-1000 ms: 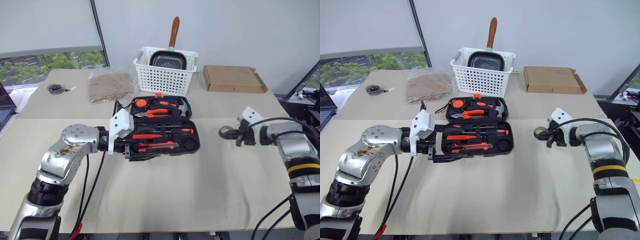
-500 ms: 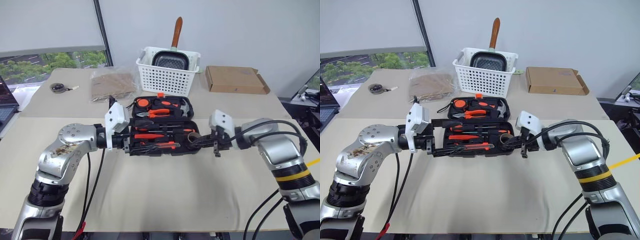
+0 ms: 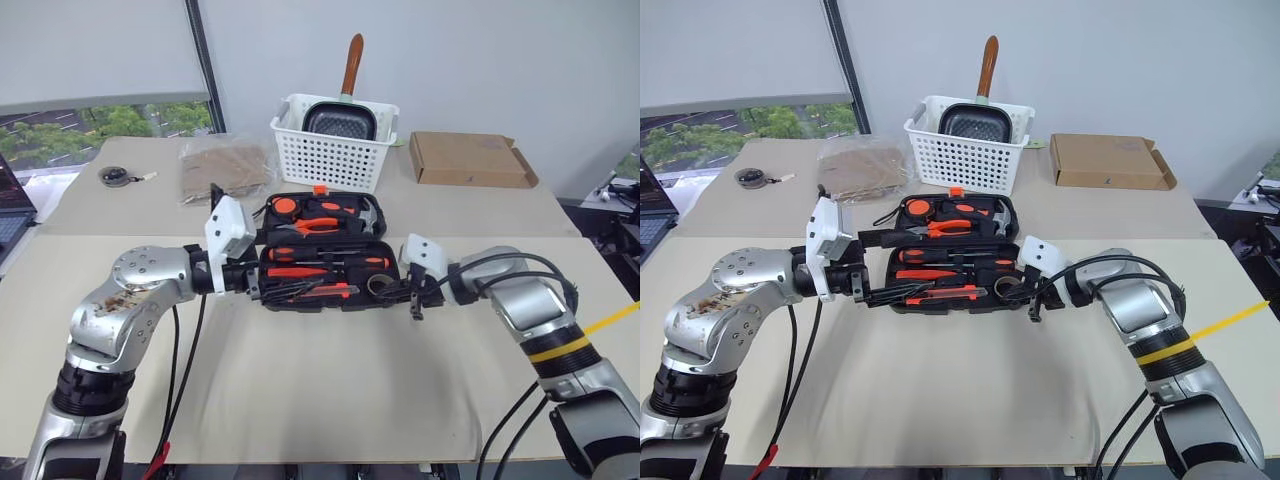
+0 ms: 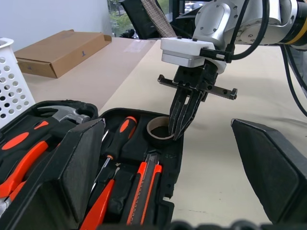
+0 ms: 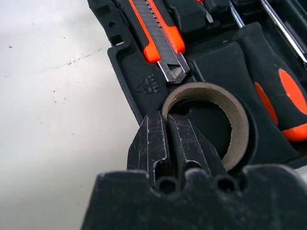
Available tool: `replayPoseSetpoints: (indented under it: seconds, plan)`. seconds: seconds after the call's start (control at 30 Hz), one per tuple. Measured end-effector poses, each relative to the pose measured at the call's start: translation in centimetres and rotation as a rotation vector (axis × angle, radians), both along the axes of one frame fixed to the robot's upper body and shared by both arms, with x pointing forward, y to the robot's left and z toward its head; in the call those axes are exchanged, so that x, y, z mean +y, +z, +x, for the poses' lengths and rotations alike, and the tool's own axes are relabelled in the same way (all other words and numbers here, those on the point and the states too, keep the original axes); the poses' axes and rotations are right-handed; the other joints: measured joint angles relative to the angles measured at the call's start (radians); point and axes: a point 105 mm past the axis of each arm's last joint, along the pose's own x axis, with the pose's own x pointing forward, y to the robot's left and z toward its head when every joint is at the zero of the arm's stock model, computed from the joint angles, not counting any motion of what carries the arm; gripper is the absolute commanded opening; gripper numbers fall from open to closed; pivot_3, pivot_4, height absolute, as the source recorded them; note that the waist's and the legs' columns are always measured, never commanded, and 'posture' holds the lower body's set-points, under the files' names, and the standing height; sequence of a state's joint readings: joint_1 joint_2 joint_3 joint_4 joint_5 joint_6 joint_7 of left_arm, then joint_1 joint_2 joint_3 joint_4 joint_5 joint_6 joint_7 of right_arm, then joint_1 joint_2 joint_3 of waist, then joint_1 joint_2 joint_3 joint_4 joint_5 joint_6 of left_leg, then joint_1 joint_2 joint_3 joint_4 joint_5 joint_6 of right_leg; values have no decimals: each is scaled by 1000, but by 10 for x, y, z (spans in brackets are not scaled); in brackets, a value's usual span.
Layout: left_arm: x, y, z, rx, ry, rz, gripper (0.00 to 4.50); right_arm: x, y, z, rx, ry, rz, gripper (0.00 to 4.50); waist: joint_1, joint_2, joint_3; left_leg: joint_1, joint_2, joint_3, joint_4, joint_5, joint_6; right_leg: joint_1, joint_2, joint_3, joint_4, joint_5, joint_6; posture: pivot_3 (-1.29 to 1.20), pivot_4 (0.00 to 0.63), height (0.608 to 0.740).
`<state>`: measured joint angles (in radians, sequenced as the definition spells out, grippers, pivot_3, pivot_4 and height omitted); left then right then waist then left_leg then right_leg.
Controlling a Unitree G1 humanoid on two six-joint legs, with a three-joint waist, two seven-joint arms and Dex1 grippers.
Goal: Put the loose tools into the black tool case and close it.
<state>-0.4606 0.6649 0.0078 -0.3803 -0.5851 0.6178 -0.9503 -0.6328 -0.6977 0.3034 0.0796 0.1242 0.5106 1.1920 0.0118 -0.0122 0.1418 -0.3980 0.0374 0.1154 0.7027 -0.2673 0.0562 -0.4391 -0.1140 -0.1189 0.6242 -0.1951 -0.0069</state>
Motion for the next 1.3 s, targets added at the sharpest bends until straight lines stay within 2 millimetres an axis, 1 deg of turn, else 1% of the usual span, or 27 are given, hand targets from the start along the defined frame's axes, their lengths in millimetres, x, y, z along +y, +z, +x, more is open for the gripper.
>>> replayPoseSetpoints:
  seconds: [0.03, 0.1, 0.13, 0.27, 0.33, 0.43, 0.47, 0.53, 0.6, 0.63, 0.73, 0.77, 0.8, 0.83, 0.9, 0.97, 1.03, 1.07, 1.13, 1.23, 1.3]
  plan:
    - [0, 0, 0, 1, 1, 0, 4500, 0, 0, 0, 2, 3, 0, 737, 0, 0, 0, 0, 0, 0, 0, 2, -3, 0, 0, 0, 0, 0, 0, 0, 150, 700]
    - [1, 0, 0, 2, 4, 0, 4500, 0, 1, 0, -2, 4, 1, 1183, 0, 0, 0, 0, 0, 0, 0, 2, -3, 0, 0, 0, 0, 0, 0, 0, 150, 700]
    - [1, 0, 0, 2, 7, 1, 4500, 1, 3, 1, -6, 6, 1, 1666, 0, 0, 0, 0, 0, 0, 0, 1, -3, 0, 0, 0, -1, 0, 0, 0, 150, 700]
    - [3, 0, 1, -1, 14, 3, 4500, 1, 4, 1, -5, 10, 8, 2915, 0, 0, 0, 0, 0, 0, 0, 1, -2, 0, 0, 0, 0, 0, 0, 0, 150, 700]
    - [6, 2, 3, -4, 31, -4, 4500, -1, 10, 3, -15, -5, 27, 3627, 0, 0, 0, 0, 0, 0, 0, 1, -2, 0, 0, 0, 0, 0, 0, 0, 150, 700]
    - [12, -2, 10, 15, 75, -18, 4500, -4, 23, 8, -39, -31, 71, 3627, 0, 0, 0, 0, 0, 0, 0, -1, 2, 0, 0, 0, 0, 0, 0, 0, 150, 700]
    - [19, -8, 18, 23, 119, -17, 4500, -5, 31, 12, -58, -45, 96, 3627, 0, 0, 0, 0, 0, 0, 0, -2, 3, 0, 0, 0, 0, 0, 0, 0, 150, 700]
    - [28, -16, 29, 32, 190, -13, 4500, -6, 35, 17, -76, -73, 112, 3627, 0, 0, 0, 1, 0, 0, 0, -2, 3, 0, 0, -1, 1, 0, 0, 0, 150, 700]
    - [47, -33, 49, 53, 319, 4, 4500, -9, 35, 25, -82, -127, 146, 3627, 0, 0, 0, 1, 0, 0, 0, -2, 3, 0, 0, -1, 1, 0, -1, 0, 150, 700]
    - [57, -44, 60, 66, 386, 11, 4500, -11, 30, 31, -78, -168, 172, 3627, 0, 0, 0, 1, 0, 0, 0, -2, 3, 0, 0, -1, 1, 0, -1, 0, 150, 700]
    - [71, -58, 77, 78, 495, 13, 4500, -16, 21, 44, -80, -260, 208, 3627, -1, 0, 0, 0, 0, 0, 0, -1, 3, -1, 0, -1, 1, 1, -2, 0, 150, 700]
    - [74, -60, 83, 80, 527, 8, 4500, -19, 20, 50, -81, -297, 221, 3627, 0, 0, 0, -1, 0, 0, 0, 0, 0, -2, 0, -1, 1, 2, -3, 0, 150, 700]
    - [77, -60, 89, 89, 563, -9, 4500, -21, 22, 57, -90, -346, 243, 3627, 0, 0, 0, -2, 0, 0, 0, 3, -4, -2, 0, -1, 1, 3, -6, 0, 150, 700]
    - [80, -58, 94, 92, 590, -33, 4500, -24, 27, 64, -102, -392, 273, 3627, -1, 0, 0, -2, 0, 1, 0, 3, -4, -2, 0, -1, 1, 5, -8, 0, 150, 700]
    - [83, -54, 100, 101, 626, -67, 4500, -31, 33, 76, -116, -477, 326, 3627, -2, 0, 0, -2, 0, 1, -1, 3, -4, -2, -1, -1, 1, 5, -9, 0, 150, 700]
    - [85, -57, 102, 144, 639, -99, 4500, -36, 35, 84, -106, -549, 386, 3627, -5, 0, 0, -1, -1, 1, -2, 3, -4, -1, 0, -1, 2, 5, -9, 0, 150, 700]
    - [84, -66, 104, 190, 650, -122, 4500, -37, 33, 93, -65, -630, 479, 3627, -9, 0, 0, -1, -1, 1, -4, 3, -5, -1, 0, -1, 2, 5, -9, 0, 150, 700]
    - [83, -69, 106, 207, 657, -133, 4500, -37, 31, 96, -51, -658, 494, 3627, -10, 0, 0, -1, -1, 1, -5, 3, -5, -1, 0, -1, 3, 5, -9, 0, 150, 700]
    - [83, -73, 115, 243, 709, -179, 4500, -39, 28, 104, -22, -733, 538, 3627, -11, 0, 0, -2, -2, 1, -5, 3, -5, -2, 0, -2, 2, 6, -9, 0, 150, 700]
    - [91, -67, 128, 282, 800, -257, 4500, -38, 32, 114, 38, -810, 637, 3627, -16, 0, 0, -2, -2, 1, -5, 4, -5, -1, 0, -2, 3, 6, -8, 0, 150, 700]
    - [95, -65, 131, 307, 824, -299, 4500, -35, 30, 114, 83, -815, 676, 3627, -20, 0, 0, 0, -2, 1, -6, 4, -5, 0, -1, -2, 2, 6, -8, 0, 150, 700]
